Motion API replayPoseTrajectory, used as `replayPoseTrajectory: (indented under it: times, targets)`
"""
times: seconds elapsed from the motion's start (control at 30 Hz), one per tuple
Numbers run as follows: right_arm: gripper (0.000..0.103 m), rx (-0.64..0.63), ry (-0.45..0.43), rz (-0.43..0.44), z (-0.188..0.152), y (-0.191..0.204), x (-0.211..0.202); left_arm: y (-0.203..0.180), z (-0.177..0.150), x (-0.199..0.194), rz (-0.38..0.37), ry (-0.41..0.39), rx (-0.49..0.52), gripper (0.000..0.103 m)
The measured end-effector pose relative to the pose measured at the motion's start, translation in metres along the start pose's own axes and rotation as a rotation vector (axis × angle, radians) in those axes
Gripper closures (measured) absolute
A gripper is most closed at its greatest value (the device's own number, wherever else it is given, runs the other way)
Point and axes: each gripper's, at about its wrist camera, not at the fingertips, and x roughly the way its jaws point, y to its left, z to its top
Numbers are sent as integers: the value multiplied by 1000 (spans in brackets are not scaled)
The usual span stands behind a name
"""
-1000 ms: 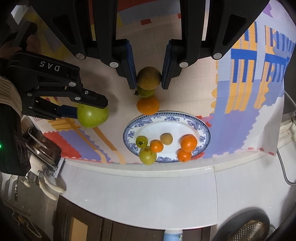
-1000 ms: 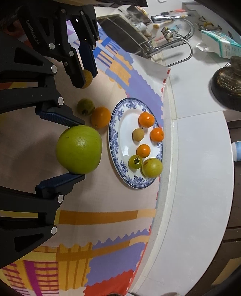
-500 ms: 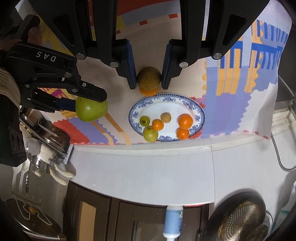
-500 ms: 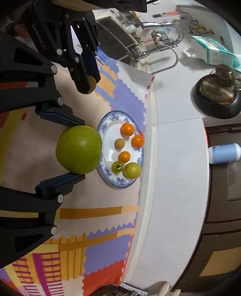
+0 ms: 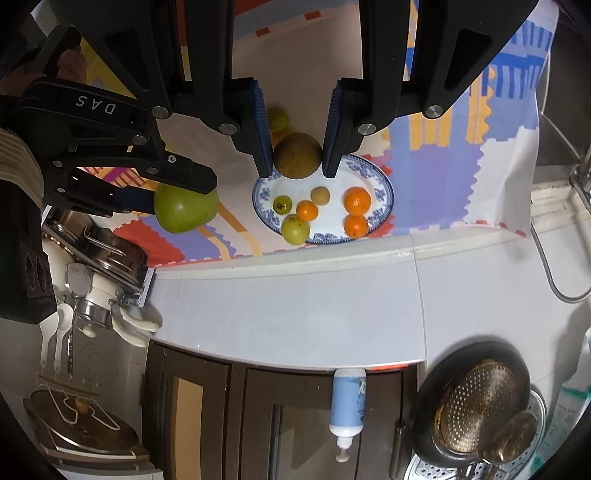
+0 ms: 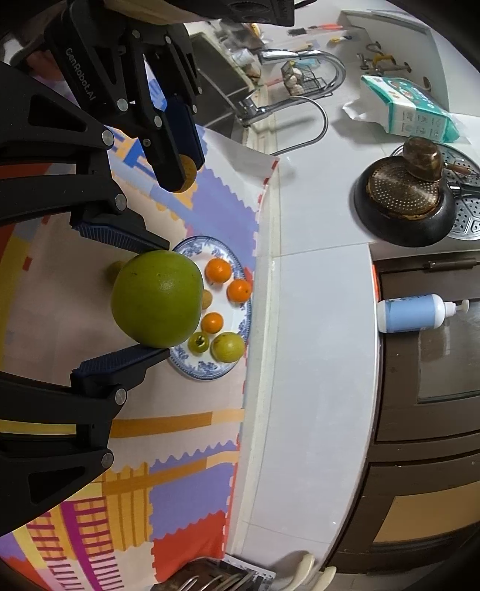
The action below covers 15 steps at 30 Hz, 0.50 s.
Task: Organize fruits
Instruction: 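Carry the brown fruit and pomelo onto the plate and open both tools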
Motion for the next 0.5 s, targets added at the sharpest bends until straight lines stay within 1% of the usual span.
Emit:
replayPoseTrajectory:
  times: [0.23, 0.5]
  targets:
    - [53, 4, -23, -7, 11, 9, 3, 12, 11, -1, 6, -27, 23, 75]
    - [52, 2, -45, -11, 27, 18, 13, 27, 25, 7, 10, -45, 38, 75]
